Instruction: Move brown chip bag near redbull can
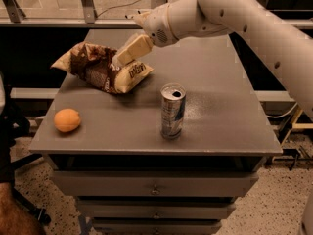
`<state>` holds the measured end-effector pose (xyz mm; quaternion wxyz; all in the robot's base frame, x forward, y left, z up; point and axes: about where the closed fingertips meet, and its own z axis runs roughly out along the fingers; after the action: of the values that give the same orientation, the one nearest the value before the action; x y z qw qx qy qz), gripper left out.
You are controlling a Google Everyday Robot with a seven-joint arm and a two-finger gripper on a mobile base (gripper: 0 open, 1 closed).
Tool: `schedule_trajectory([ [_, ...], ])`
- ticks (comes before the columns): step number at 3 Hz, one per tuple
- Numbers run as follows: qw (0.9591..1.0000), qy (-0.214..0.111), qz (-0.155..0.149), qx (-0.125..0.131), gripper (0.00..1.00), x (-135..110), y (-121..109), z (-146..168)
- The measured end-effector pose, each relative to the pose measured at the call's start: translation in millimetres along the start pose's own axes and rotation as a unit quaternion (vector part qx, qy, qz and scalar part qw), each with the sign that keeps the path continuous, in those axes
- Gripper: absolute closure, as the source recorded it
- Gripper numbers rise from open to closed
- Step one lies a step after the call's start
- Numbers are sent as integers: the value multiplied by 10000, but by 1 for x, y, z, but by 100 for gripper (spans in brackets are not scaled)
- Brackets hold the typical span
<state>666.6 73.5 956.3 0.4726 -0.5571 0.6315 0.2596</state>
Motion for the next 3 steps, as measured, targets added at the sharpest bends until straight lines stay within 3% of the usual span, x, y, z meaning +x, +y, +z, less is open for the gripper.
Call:
schedule_trajectory([
  [1,9992,254,294,-121,0,3,7,16],
  [3,9944,844,629,-58,0,28,3,25],
])
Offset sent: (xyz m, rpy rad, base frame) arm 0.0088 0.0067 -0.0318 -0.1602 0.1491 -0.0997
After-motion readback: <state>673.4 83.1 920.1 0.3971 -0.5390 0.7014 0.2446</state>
